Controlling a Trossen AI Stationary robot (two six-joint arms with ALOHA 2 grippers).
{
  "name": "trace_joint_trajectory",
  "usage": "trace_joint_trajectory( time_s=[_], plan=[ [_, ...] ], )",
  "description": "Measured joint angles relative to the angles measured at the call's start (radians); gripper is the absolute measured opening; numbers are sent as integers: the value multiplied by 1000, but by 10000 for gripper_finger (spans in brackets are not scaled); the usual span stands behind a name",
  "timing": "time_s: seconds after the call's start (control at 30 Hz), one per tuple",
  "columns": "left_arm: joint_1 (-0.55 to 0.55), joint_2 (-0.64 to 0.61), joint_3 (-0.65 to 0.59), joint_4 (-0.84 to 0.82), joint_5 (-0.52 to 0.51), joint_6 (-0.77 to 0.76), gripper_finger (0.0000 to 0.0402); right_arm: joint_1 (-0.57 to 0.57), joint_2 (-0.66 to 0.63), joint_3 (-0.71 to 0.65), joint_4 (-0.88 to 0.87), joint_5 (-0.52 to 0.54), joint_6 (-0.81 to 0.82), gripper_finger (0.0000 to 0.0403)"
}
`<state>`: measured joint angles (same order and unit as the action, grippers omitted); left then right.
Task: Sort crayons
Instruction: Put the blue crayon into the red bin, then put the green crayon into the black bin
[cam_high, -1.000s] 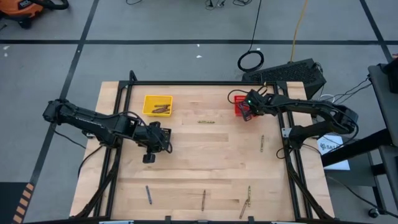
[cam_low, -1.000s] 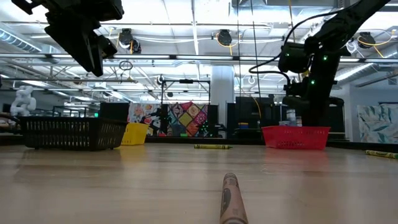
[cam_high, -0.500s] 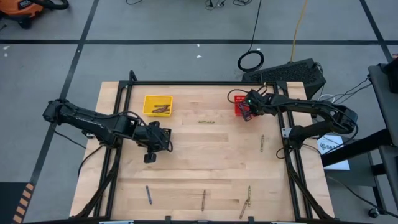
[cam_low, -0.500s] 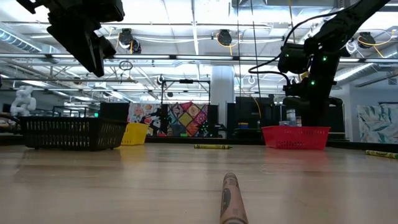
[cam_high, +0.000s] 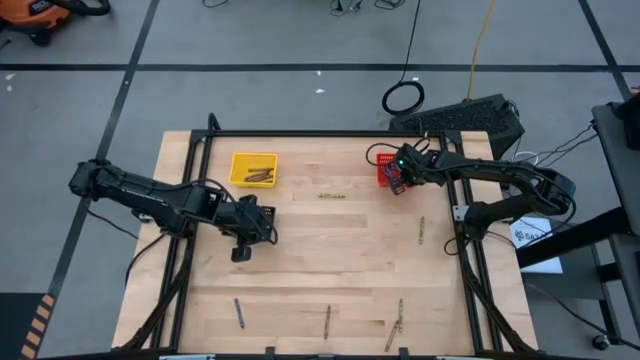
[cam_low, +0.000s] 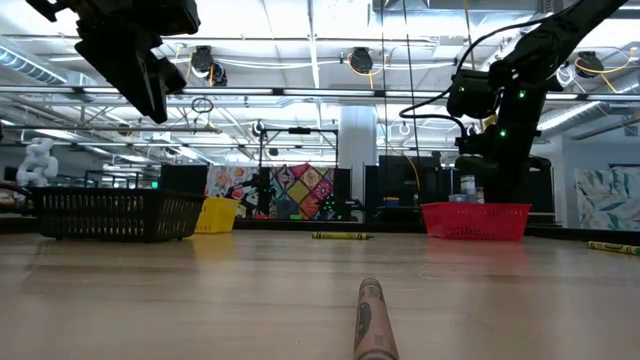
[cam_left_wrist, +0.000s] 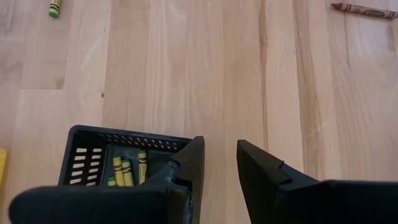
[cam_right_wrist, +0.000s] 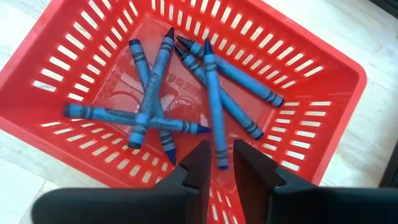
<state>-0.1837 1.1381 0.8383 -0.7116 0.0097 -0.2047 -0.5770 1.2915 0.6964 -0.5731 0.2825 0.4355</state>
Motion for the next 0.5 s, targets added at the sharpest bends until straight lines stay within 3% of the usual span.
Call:
trace_joint_trajectory(
  time_s=[0.5],
  plan=[
    [0, 0, 0, 63, -26, 2, 92, 3, -113, 0, 84, 0, 43, 77]
  ],
)
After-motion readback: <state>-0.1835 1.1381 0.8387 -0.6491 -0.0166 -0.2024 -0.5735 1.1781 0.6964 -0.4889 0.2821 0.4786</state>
